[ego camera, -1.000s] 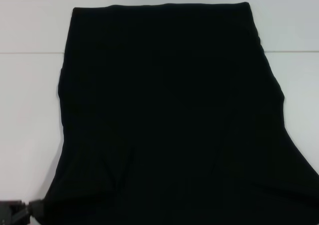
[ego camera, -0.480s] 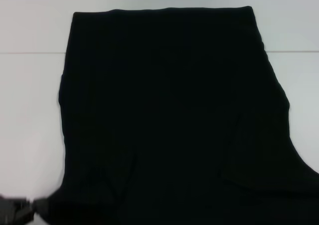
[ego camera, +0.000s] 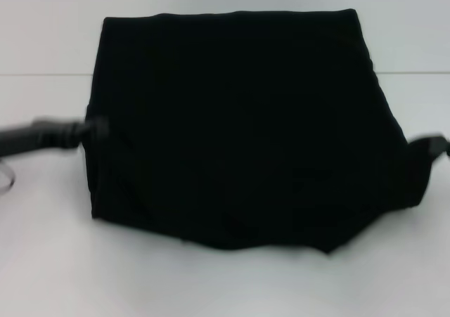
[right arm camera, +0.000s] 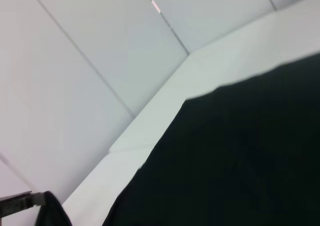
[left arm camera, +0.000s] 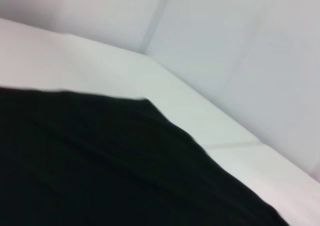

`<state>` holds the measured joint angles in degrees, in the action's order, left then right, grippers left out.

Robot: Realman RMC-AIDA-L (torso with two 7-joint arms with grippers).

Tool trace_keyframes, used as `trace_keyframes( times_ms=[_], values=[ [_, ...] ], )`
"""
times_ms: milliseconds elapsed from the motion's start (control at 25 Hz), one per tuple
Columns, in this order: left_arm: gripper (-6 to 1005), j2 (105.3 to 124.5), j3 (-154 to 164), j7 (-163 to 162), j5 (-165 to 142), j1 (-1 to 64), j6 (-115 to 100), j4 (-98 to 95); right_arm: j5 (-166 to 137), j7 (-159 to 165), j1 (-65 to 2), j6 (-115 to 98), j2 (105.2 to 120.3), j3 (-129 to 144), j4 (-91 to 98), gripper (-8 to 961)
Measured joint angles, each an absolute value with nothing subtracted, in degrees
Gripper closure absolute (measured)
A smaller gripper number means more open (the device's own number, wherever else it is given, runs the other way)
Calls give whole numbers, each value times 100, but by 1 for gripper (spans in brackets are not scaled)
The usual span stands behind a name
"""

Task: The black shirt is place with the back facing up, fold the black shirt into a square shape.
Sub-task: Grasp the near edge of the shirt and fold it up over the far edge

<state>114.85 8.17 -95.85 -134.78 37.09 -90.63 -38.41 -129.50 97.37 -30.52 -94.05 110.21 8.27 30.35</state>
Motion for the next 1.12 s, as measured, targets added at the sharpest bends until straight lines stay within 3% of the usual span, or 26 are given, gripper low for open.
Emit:
trace_keyframes(
  times_ms=[160,480,800,1120],
  values=[
    [983,11375,848,-9707,-13467,4267,-7882,-3379,-12920,9914,-3491,-8607,11097,826,2970,855],
    [983,11424,967,-9668,-13456,4938,-5972,-2899,-12804,9990,-4245,-6688,11122,997,2441,842],
    [983,11498,1078,-9378,-13321,5345,-4549,-2416,-12804,9932,-5008,-4623,11271,1349,2075,829],
    [967,11507,1081,-9045,-13148,5550,-3658,-2079,-12747,9960,-5224,-4025,11255,1399,1949,817]
  ],
)
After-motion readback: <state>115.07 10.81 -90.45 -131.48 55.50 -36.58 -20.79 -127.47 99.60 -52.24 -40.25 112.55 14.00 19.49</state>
